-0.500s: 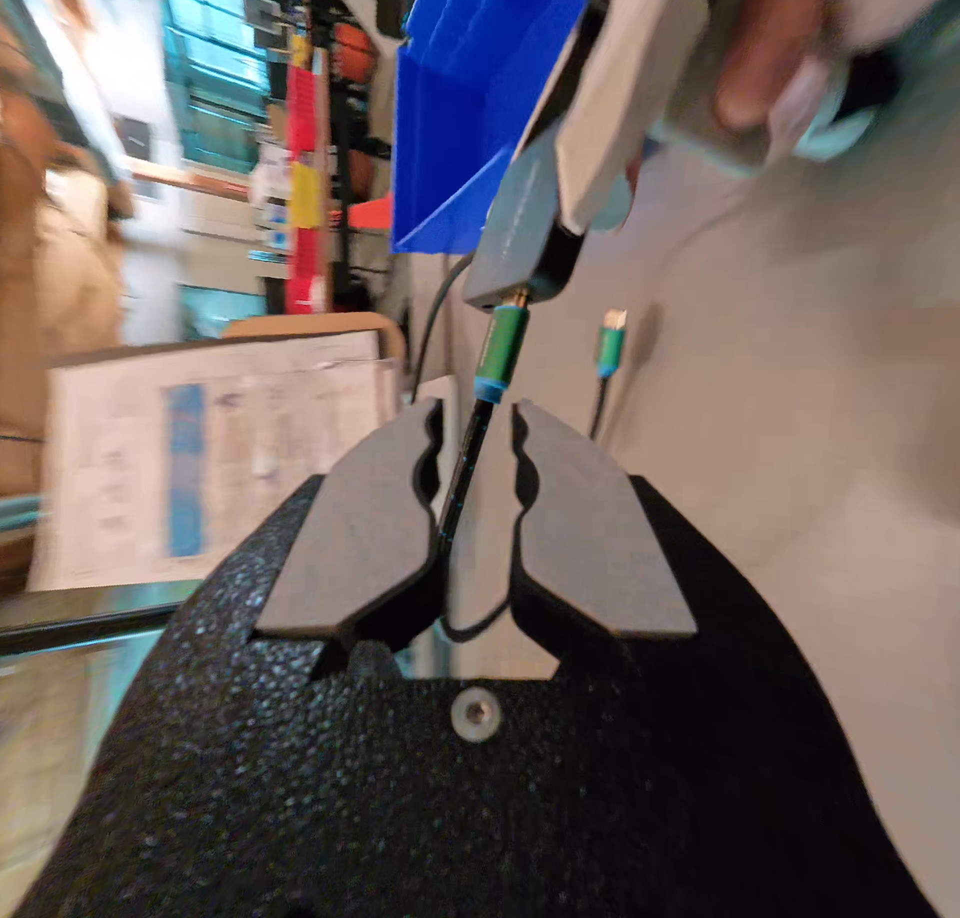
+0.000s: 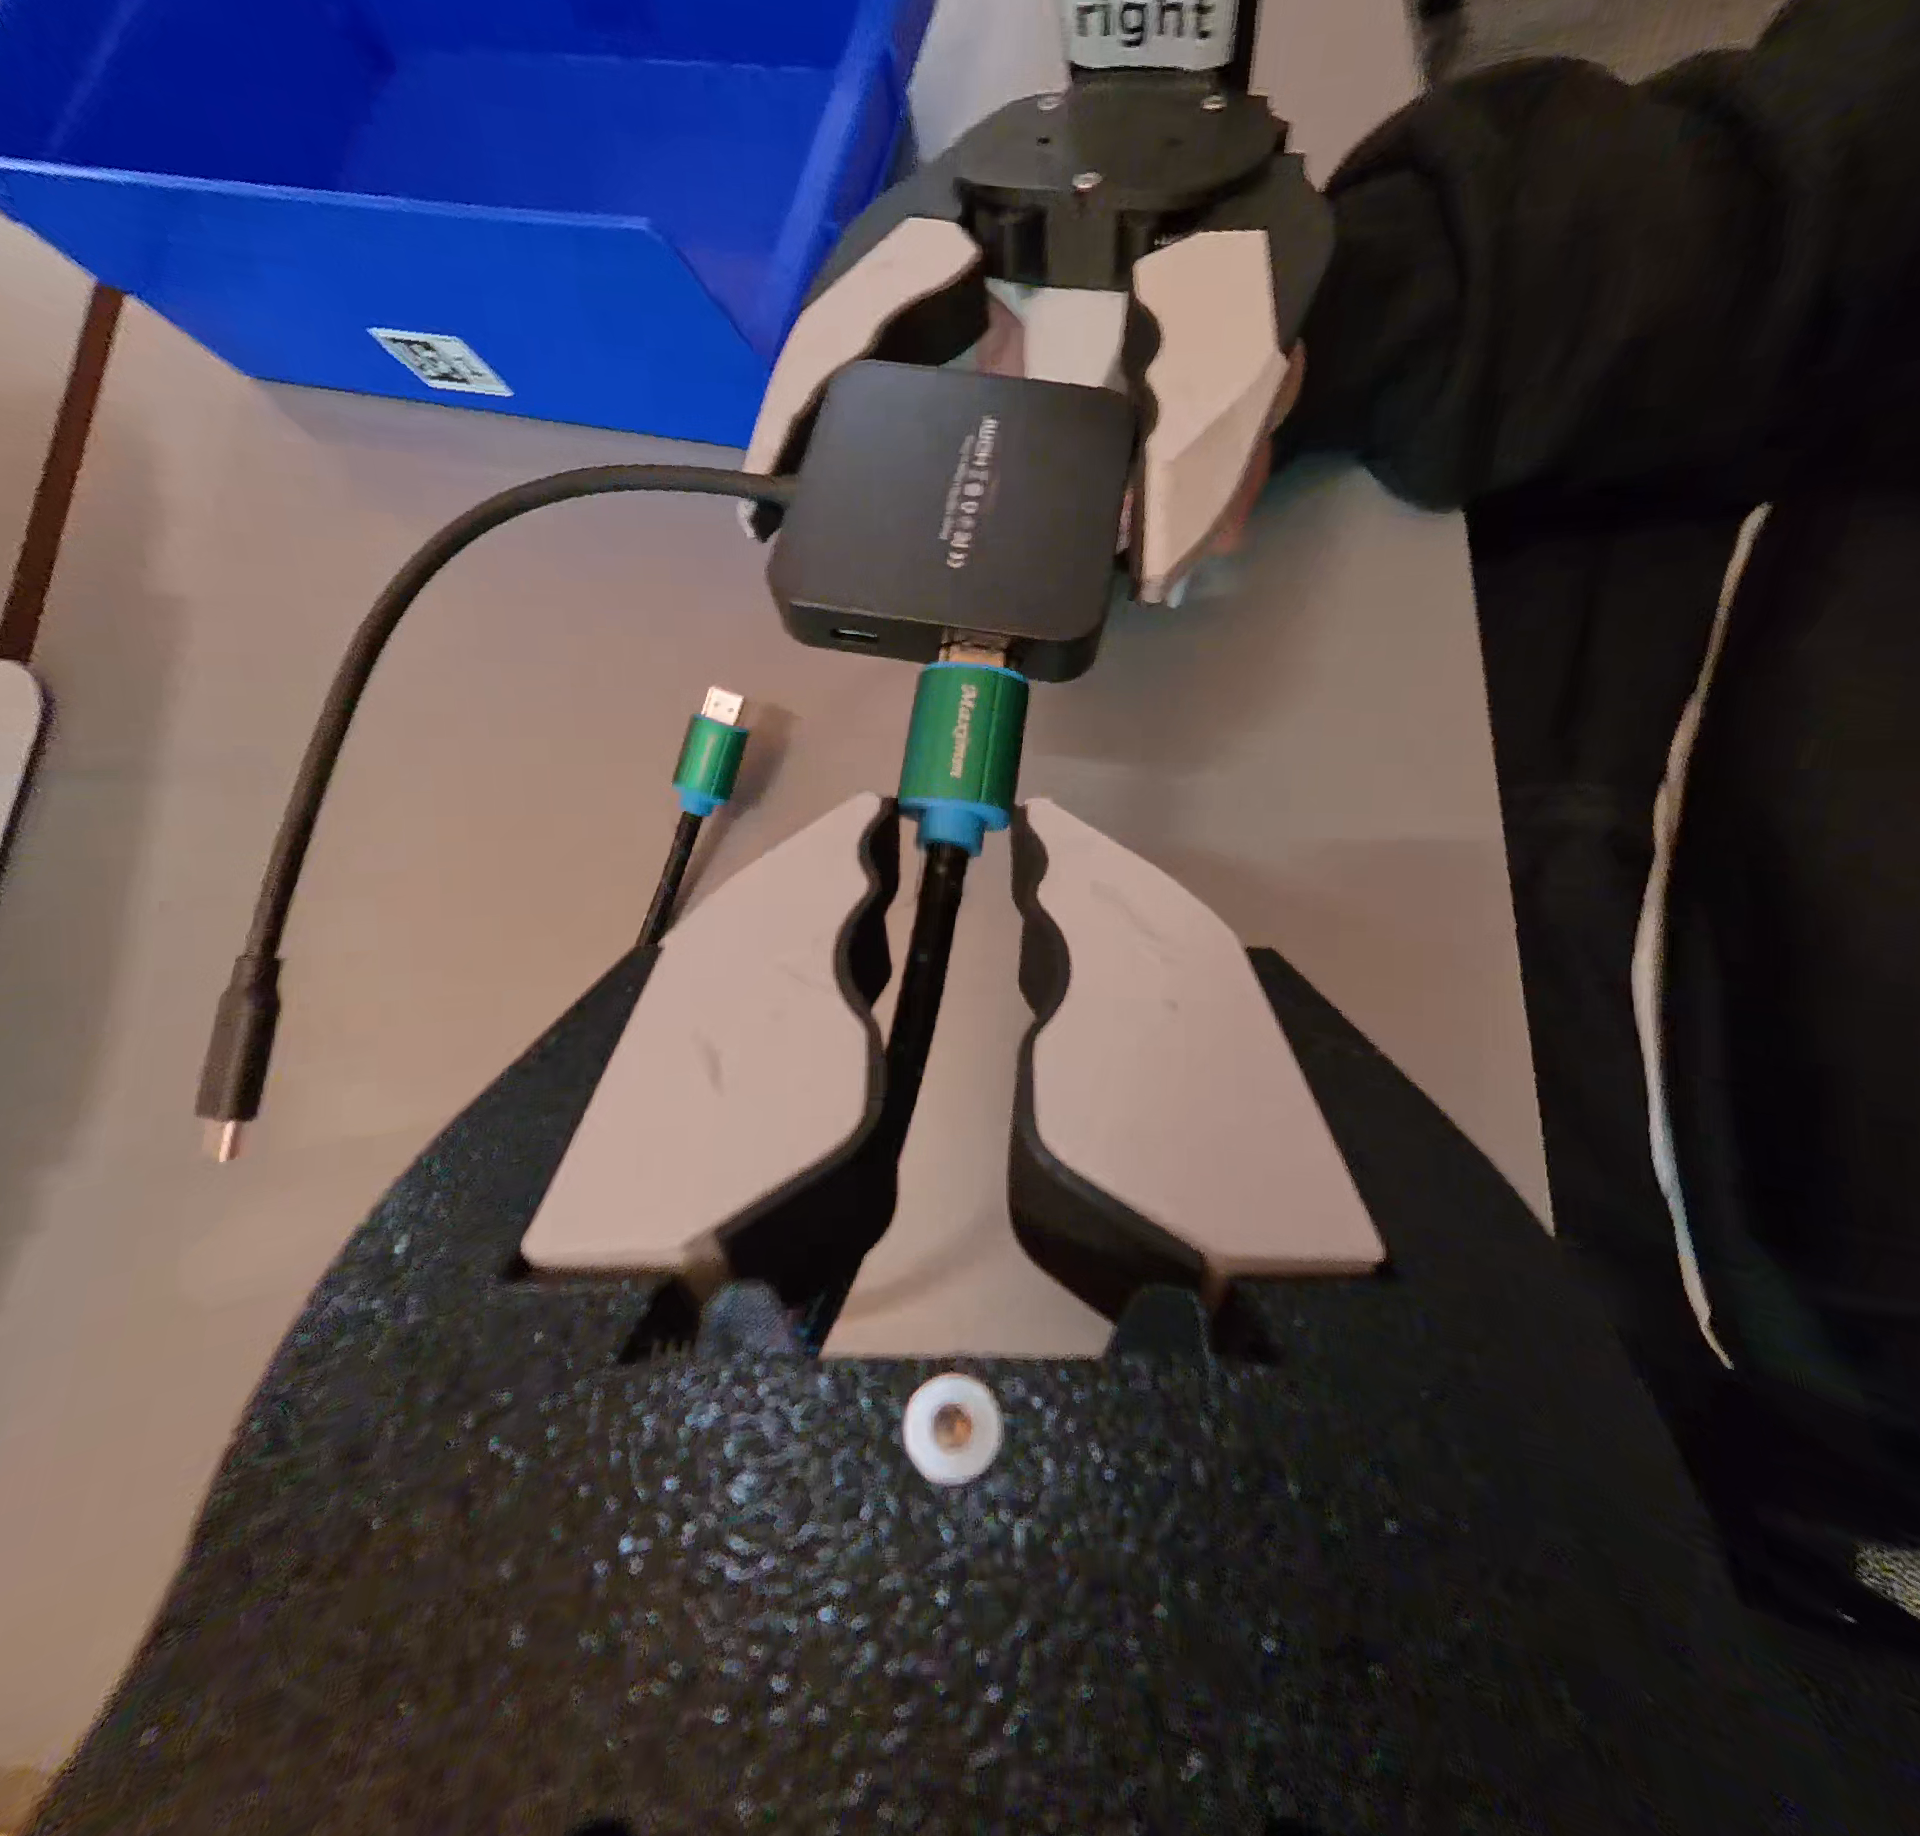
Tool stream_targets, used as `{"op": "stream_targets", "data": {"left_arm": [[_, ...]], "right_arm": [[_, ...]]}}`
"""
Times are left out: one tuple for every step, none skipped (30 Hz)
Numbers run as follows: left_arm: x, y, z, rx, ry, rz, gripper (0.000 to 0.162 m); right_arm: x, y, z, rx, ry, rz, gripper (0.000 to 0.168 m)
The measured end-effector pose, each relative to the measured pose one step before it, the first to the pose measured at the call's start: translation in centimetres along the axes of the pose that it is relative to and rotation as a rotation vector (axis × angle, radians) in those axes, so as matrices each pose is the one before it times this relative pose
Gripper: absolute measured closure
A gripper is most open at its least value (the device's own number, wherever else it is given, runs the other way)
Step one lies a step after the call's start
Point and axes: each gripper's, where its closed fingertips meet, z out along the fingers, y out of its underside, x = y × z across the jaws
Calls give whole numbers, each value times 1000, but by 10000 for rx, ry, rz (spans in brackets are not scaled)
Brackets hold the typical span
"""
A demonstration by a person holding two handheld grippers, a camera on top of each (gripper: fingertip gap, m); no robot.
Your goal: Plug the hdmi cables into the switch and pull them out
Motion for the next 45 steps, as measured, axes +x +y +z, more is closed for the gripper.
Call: {"op": "stream_targets", "data": {"left_arm": [[-62,-17,-4,-42,-43,33,142],[-71,18,-40,-101,-27,104,143],[-74,0,-38,-101,-36,178,143],[-91,-139,-18,15,-66,185,143],[-22,-291,-9,153,-3,141,143],[-26,-305,-27,175,20,57,143],[93,-139,34,43,64,27,143],[194,168,80,-189,64,174,143],[49,400,-1,-371,-96,305,143],[0,373,-11,-365,-119,182,144],[82,371,70,-358,-24,-4,144],[126,389,152,-343,4,7,144],[78,332,206,-250,-79,136,144],[91,196,144,-122,-92,153,144],[-25,57,-6,8,-165,107,143],[-187,-95,-153,151,-277,86,143],[-276,-278,-226,299,-372,62,143],[-312,-610,-335,515,-421,-13,142],[-236,-1104,-484,773,-387,-98,140],[-469,-1386,-650,879,-564,-207,138],[-873,-1377,-811,846,-835,-221,134],[-1039,-1245,-949,805,-927,-188,127],[-1169,-1151,-1053,827,-999,-213,125],[-1048,-962,-1053,836,-898,-202,125],[-671,-595,-904,698,-602,-146,125],[-269,46,-692,372,-269,-127,127],[75,824,-451,-47,17,-136,128],[249,1451,-259,-400,166,-136,128],[285,1759,-116,-565,188,-110,127],[270,1715,-30,-555,152,-82,125],[230,1460,43,-443,104,-58,124],[256,1111,59,-289,98,-20,123],[236,769,83,-144,82,-2,123],[237,537,112,-73,89,-34,123],[227,379,168,-56,114,-91,124],[213,239,202,-22,107,-123,124],[174,154,241,14,88,-106,124],[136,112,262,28,65,-72,124],[100,124,265,10,54,-56,124],[81,164,260,-41,53,-57,125],[46,186,240,-78,35,-42,125],[13,179,203,-94,22,-17,125],[40,167,174,-94,34,-3,125],[42,121,150,-67,33,-5,125],[16,82,140,-27,8,-14,125]], "right_arm": [[8,-19,-11,10,-2,0,92],[-21,12,15,-4,-14,-11,92],[69,13,28,-9,57,-12,92],[5,-149,-57,133,-25,46,92],[-11,-191,-127,162,-64,108,92],[0,-102,-75,80,19,24,92],[-174,146,92,-122,-19,-150,92],[-199,224,143,-186,-28,-177,92],[-49,252,166,-210,55,-147,92],[-42,193,179,-152,89,-180,92],[-97,141,143,-110,-3,-113,92],[-52,177,128,-149,-13,-35,92],[-26,64,51,-49,2,-68,92],[-94,26,39,-25,-13,-94,92],[-2,50,23,-47,95,-238,92],[98,-20,10,-26,194,-433,92],[130,-190,24,62,140,-194,92],[74,-358,96,155,13,142,92],[62,-430,138,151,37,113,92],[82,-587,83,190,119,-104,92],[193,-657,-17,148,224,-212,92],[397,-875,-158,177,338,-274,92],[544,-1221,-313,273,364,-275,92],[629,-1516,-458,352,307,-241,92],[829,-1770,-576,425,361,-245,92],[996,-2046,-688,539,406,-280,92],[1166,-2220,-778,621,452,-268,92],[1483,-2117,-838,610,617,-259,92],[1710,-1803,-843,540,698,-233,92],[1641,-1208,-803,361,540,-186,92],[1510,-404,-756,74,328,-106,92],[1687,178,-762,-104,477,-86,92],[1728,453,-723,-106,585,-128,92],[1574,889,-559,-292,503,-87,92],[1468,1284,-357,-499,487,22,92],[1461,1512,-173,-623,599,95,92],[1259,1535,-19,-601,565,74,92],[874,1425,86,-535,356,35,92],[572,1218,122,-430,209,50,92],[408,940,138,-328,165,5,92],[273,802,159,-327,120,-124,92],[172,573,136,-266,116,-261,92],[251,301,73,-159,248,-367,92],[553,331,37,-229,486,-487,92],[722,630,86,-429,582,-550,92]]}}
